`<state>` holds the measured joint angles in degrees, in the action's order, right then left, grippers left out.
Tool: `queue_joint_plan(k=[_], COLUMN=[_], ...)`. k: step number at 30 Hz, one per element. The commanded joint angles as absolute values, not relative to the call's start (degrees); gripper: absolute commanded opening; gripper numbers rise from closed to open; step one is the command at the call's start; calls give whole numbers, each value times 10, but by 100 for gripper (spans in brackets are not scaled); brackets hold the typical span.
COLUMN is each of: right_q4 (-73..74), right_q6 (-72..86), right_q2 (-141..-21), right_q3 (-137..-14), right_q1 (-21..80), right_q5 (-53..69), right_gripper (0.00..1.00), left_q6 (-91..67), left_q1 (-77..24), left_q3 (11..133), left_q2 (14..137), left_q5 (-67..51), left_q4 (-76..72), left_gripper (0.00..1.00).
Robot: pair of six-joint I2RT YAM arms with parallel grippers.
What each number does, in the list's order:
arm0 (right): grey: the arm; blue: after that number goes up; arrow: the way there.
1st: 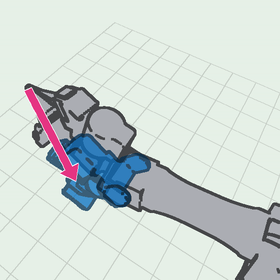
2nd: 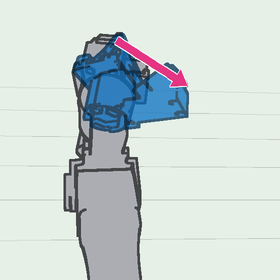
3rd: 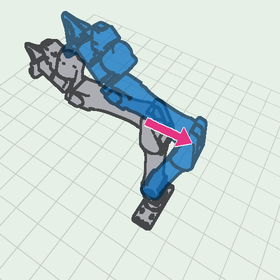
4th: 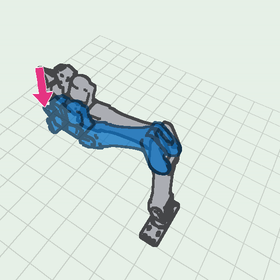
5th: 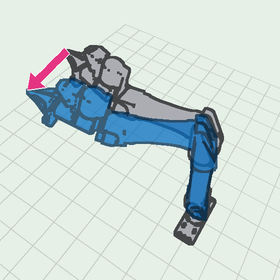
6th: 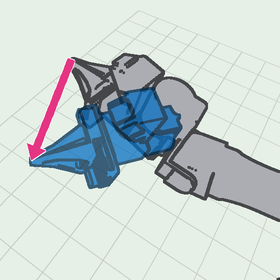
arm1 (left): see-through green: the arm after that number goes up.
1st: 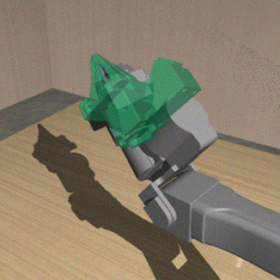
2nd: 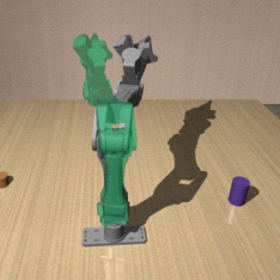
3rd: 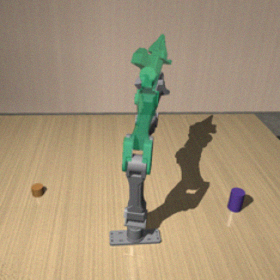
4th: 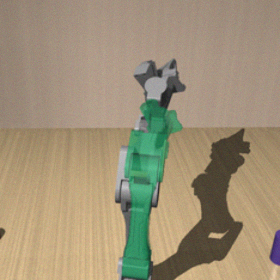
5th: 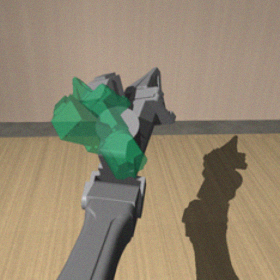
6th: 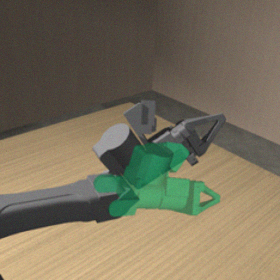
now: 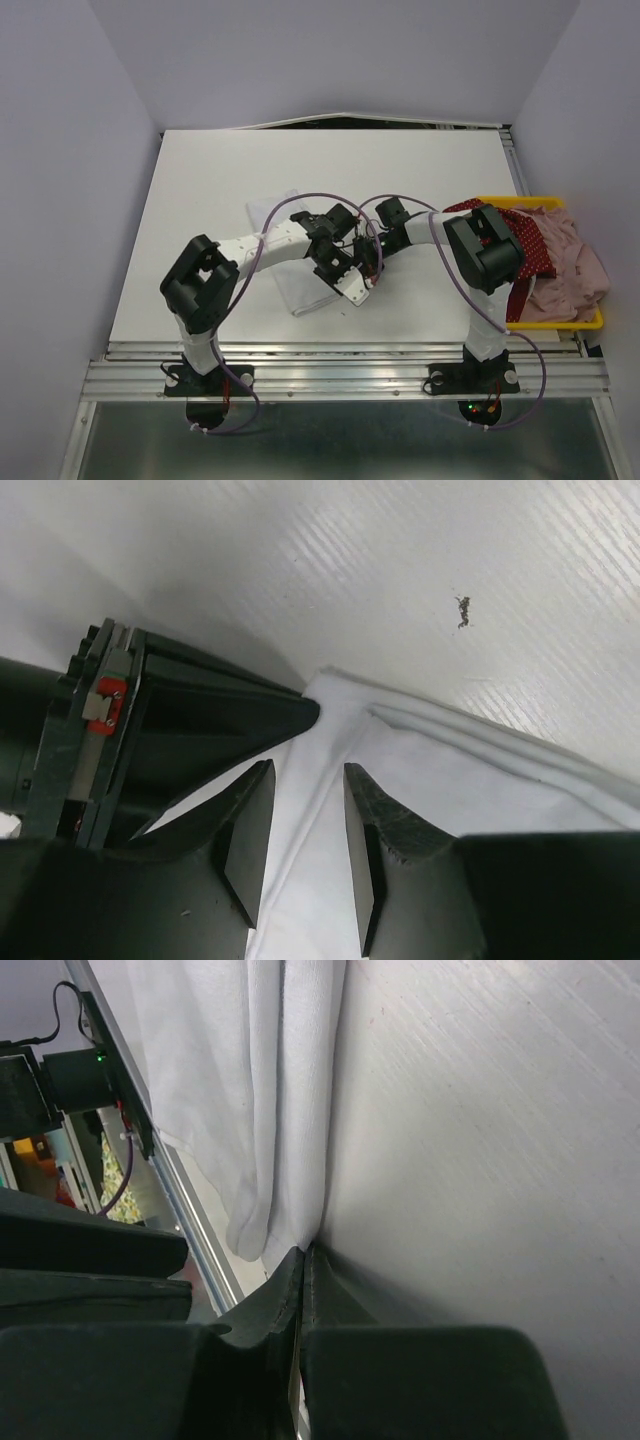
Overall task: Fold and stack the skirts
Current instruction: Fold the skirt
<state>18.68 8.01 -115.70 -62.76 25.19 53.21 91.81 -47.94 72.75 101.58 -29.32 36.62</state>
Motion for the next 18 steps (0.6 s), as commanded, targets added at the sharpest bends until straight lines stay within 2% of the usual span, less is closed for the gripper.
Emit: queue_joint_plan(k=[1, 4, 6, 8, 13, 18], right_q4=[176, 176, 175, 173, 172, 171], right_q6=[73, 70, 70, 69, 69, 69], right_q2=[-1176, -1178, -1179, -1179, -1181, -1183], right_q3=[-607, -606, -604, -601, -599, -597], right_q1=[254, 254, 254, 254, 254, 254], right_q5=[503, 501, 501, 501, 502, 501], right_gripper=[1, 1, 1, 1, 1, 1], left_q6=[948, 948, 943, 946, 951, 954], left_q1=[-487, -491, -491, -492, -492, -492], left_q3=[719, 715, 710, 708, 708, 709], left_q2=[1028, 1040, 1048, 1055, 1062, 1056], left_q5=[-277, -264, -257, -247, -246, -251], left_q4=[393, 391, 381, 379, 376, 379], left_gripper=[45, 47, 51, 50, 35, 14])
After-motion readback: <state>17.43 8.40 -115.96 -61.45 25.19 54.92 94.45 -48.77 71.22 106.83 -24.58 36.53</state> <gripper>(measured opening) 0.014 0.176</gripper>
